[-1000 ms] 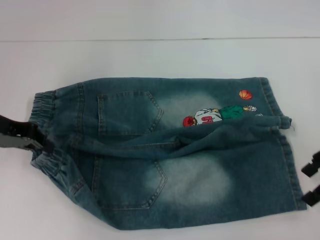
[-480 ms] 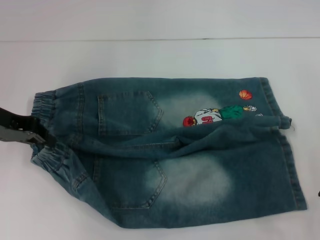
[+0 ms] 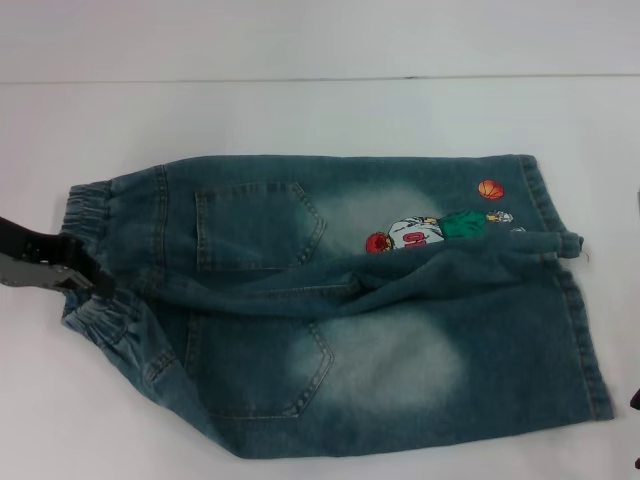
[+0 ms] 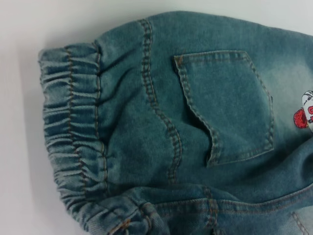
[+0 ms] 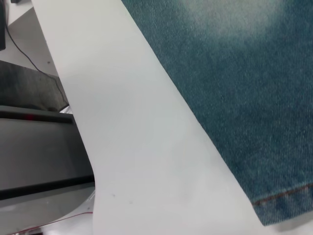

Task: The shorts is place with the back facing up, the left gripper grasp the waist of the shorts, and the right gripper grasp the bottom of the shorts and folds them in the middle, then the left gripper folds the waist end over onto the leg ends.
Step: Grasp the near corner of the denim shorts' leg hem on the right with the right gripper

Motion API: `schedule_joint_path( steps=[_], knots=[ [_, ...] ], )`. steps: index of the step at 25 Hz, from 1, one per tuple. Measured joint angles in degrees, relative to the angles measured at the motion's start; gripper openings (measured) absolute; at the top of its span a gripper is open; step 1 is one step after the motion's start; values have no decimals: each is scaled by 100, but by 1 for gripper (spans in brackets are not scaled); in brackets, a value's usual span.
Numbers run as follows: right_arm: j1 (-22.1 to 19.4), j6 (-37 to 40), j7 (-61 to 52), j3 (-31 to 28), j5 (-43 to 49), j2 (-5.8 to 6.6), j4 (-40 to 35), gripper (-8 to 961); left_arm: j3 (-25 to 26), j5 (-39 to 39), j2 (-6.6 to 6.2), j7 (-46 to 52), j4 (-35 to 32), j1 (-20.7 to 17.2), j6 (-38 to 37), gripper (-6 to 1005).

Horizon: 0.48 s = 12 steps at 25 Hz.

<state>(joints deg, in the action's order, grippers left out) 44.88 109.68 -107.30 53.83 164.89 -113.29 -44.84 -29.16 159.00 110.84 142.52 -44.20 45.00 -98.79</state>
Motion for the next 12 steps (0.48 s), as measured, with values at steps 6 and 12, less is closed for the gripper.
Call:
schedule_joint_path(
  steps=[6, 12],
  knots=[
    [103, -143, -2, 28, 160, -53, 151, 941, 7, 0, 10, 3, -2, -9, -1, 52],
    [158, -213, -2, 79, 228, -152, 177, 942, 6, 0, 16, 4, -2, -12, 0, 52]
  ],
)
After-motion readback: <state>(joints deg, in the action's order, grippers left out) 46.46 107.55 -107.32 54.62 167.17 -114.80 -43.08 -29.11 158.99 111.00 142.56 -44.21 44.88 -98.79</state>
